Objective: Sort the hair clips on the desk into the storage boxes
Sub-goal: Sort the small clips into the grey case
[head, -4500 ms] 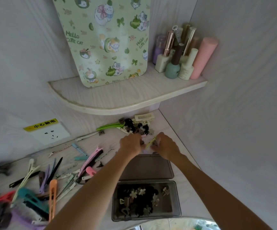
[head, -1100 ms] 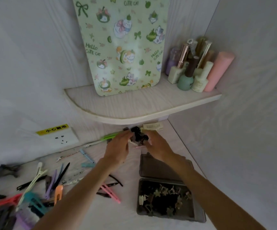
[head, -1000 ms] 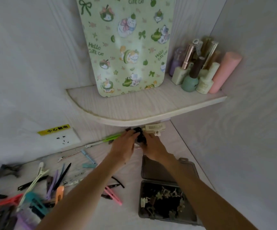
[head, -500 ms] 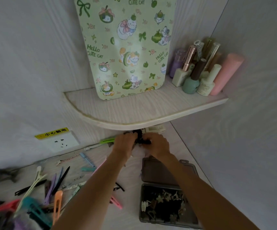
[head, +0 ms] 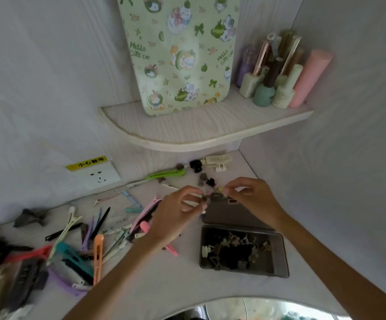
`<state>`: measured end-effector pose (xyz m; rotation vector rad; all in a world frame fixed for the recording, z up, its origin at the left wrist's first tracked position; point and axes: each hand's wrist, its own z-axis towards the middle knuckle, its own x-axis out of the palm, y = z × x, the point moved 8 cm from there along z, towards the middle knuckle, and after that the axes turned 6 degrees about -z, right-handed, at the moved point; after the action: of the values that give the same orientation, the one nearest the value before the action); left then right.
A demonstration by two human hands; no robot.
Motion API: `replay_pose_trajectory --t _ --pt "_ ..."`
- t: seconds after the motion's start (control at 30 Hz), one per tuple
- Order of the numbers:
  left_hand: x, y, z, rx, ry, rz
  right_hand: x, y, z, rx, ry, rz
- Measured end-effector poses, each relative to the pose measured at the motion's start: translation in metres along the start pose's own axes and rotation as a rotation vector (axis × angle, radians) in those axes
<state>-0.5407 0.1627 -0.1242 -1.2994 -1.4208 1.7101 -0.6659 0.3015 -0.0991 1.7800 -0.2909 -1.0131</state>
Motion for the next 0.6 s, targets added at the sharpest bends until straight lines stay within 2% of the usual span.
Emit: replay_pose_trajectory --t 0.07,0.17,0.27,0.33,0.43,0.53,0.6 --pt "0.021 -0.011 -0.022 0.031 0.183 0.054 -0.003 0.002 -0.028 -0.038 0.071 -0.047" --pt "0.047 -0.014 -0.043 0.029 0.417 0.172 0.004 -0.01 -0.061 -0.047 0.247 -0.249" --pt "0.052 -0.01 -0.047 -0.004 0.507 0.251 0.012 -0.024 -0.076 -0.049 0.398 -0.448" --pt "0.043 -0.008 -0.041 -0.005 0.47 0.278 0.01 -0.023 -0.073 -0.066 0.376 -0.491" --pt "0.019 -0.002 -0.017 0.018 0.316 0.339 0.008 -0.018 -0.045 -0.078 0.26 -0.43" --pt "-0.005 0.015 0.021 -0.022 0.14 0.516 0.019 -0.015 0.005 -0.052 0.141 -0.403" --pt "-0.014 0.027 0.048 -0.069 0.091 0.631 0.035 -0.017 0.038 -0.004 0.129 -0.454"
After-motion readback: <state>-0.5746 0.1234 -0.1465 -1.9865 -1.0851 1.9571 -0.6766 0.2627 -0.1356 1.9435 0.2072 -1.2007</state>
